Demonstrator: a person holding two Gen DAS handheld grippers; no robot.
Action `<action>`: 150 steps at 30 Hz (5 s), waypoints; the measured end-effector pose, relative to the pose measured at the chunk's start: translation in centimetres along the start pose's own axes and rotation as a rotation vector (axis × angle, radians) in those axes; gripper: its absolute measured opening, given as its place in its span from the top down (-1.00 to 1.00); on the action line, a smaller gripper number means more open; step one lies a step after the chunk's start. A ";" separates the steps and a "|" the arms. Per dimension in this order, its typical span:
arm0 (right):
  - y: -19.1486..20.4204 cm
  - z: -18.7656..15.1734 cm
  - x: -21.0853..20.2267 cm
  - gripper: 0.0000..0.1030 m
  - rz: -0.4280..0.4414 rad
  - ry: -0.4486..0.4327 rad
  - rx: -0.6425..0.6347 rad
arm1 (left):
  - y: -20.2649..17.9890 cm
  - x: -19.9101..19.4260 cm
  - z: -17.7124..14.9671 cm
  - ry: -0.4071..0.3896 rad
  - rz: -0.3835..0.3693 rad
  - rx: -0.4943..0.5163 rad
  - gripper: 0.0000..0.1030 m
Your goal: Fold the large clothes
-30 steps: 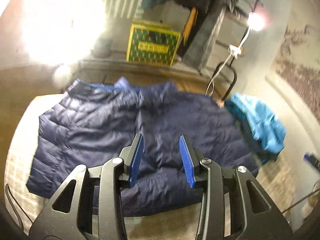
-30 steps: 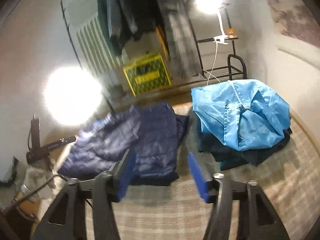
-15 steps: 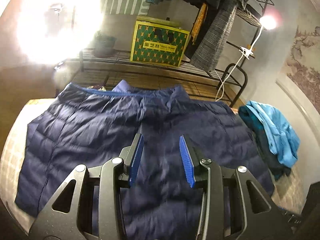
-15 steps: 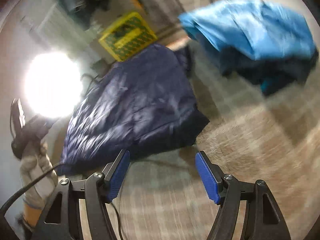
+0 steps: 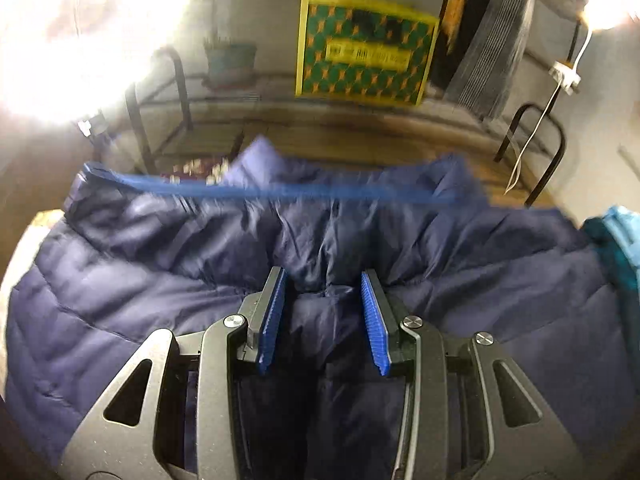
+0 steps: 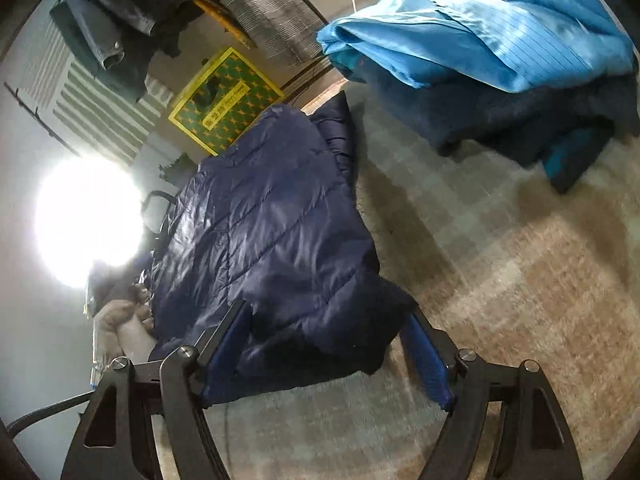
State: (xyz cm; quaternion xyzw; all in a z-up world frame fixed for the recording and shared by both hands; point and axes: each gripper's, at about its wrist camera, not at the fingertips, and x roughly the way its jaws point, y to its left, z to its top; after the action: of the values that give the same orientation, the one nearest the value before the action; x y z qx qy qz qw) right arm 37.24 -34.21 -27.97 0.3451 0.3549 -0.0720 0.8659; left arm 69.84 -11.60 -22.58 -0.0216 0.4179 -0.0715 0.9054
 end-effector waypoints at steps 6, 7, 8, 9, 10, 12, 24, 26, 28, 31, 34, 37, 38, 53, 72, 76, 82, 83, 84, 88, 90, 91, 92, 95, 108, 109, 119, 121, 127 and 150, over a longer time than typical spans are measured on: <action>0.6 0.3 0.7 -0.54 -0.039 -0.025 -0.024 | 0.1 -0.2 -0.2 0.018 -0.022 0.014 0.21; 0.7 0.3 0.7 -0.53 -0.040 -0.027 -0.021 | 0.3 -1.0 -0.2 0.003 -0.031 0.009 0.22; 0.9 0.4 0.8 -0.44 -0.043 -0.028 -0.025 | 0.8 -2.6 -0.3 -0.029 -0.042 0.002 0.22; 1.0 0.5 0.9 -0.33 -0.048 -0.028 -0.038 | 1.1 -3.9 -0.4 -0.049 -0.051 0.003 0.22; 1.1 0.5 1.0 -0.28 -0.056 -0.027 -0.055 | 1.4 -5.3 -0.5 -0.063 -0.067 0.005 0.22; 0.9 0.8 1.1 -0.27 -0.042 -0.028 -0.056 | 2.3 -8.6 -1.3 -0.090 -0.121 0.015 0.21; 0.0 1.7 1.8 -0.19 0.026 -0.048 0.142 | 1.0 -16.5 -14.9 0.029 -0.240 0.136 0.22; 0.3 2.0 2.1 0.27 0.018 -0.024 0.128 | 0.0 -15.6 -16.4 0.039 -0.194 0.174 0.22; 0.3 2.3 1.9 0.52 0.029 -0.019 0.124 | -0.5 -15.3 -17.3 0.020 -0.166 0.186 0.22; 1.6 3.0 0.9 0.69 -0.005 -0.026 0.062 | -0.5 -15.9 -16.9 0.052 -0.167 0.177 0.22; 5.3 3.7 -0.7 0.73 -0.054 -0.066 -0.104 | 0.8 -18.1 -16.4 0.045 -0.186 0.139 0.22; 8.1 4.2 -2.0 0.74 -0.049 -0.093 -0.200 | 2.5 -21.5 -16.4 0.009 -0.201 0.106 0.22; 8.8 4.3 -2.3 0.75 -0.046 -0.102 -0.221 | 3.2 -23.1 -16.7 -0.009 -0.197 0.107 0.22; 20.5 1.9 -3.6 0.77 -0.022 -0.190 -0.534 | 19.1 -31.8 -19.0 -0.163 -0.083 -0.210 0.22; 43.6 -12.0 6.7 0.79 0.108 -0.084 -1.035 | 33.4 -33.4 -24.6 -0.258 -0.014 -0.582 0.22; 46.0 -16.6 10.7 0.79 0.113 -0.001 -1.116 | 34.7 -33.4 -25.2 -0.261 -0.004 -0.607 0.22; 46.7 -22.0 14.6 0.79 0.095 0.083 -1.207 | 35.0 -33.3 -25.1 -0.261 0.003 -0.612 0.22; 46.6 -22.5 14.9 0.79 0.094 0.093 -1.219 | 35.0 -33.3 -25.1 -0.262 0.005 -0.611 0.22; 46.5 -22.8 15.2 0.79 0.096 0.102 -1.226 | 35.0 -33.2 -25.1 -0.262 0.005 -0.610 0.22; 46.3 -23.1 16.1 0.79 0.112 0.150 -1.212 | 34.7 -33.1 -24.8 -0.258 0.015 -0.601 0.22; 46.1 -23.5 16.5 0.75 0.134 0.182 -1.208 | 34.5 -33.0 -24.6 -0.257 0.020 -0.596 0.22; 45.9 -23.5 16.3 0.72 0.154 0.194 -1.210 | 34.5 -33.1 -24.5 -0.255 0.021 -0.592 0.22; 45.6 -23.3 15.9 0.53 0.185 0.205 -1.208 | 34.4 -33.0 -24.4 -0.253 0.021 -0.590 0.22; 44.6 -22.0 13.3 0.31 0.293 0.241 -1.165 | 34.2 -33.1 -24.1 -0.247 0.011 -0.592 0.22; 32.7 -13.1 0.3 -0.26 0.293 0.127 -0.940 | 28.2 -29.4 -16.3 -0.119 -0.082 -0.453 0.21; 32.3 -12.6 0.4 -0.30 0.273 0.126 -0.947 | 27.7 -28.9 -15.8 -0.105 -0.077 -0.439 0.21; 28.2 -15.4 6.0 -0.33 0.088 0.203 -1.060 | 26.8 -22.3 -16.5 0.015 -0.089 -0.479 0.11; 28.1 -15.7 7.0 0.47 0.042 0.216 -1.066 | 27.2 -21.4 -17.2 0.033 -0.119 -0.512 0.74; 28.2 -14.6 5.0 0.88 0.037 0.167 -1.085 | 27.2 -22.2 -17.9 -0.020 -0.162 -0.531 0.84; 27.3 -6.6 -0.5 0.18 0.337 0.050 -0.950 | 26.8 -25.1 -13.2 -0.142 -0.032 -0.405 0.43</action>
State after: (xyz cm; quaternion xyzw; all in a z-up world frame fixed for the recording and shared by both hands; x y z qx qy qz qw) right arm 43.26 -9.46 -16.06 -0.0332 0.3083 0.2465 0.9182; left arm 46.71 18.86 -14.84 -0.2146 0.3583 0.0011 0.9086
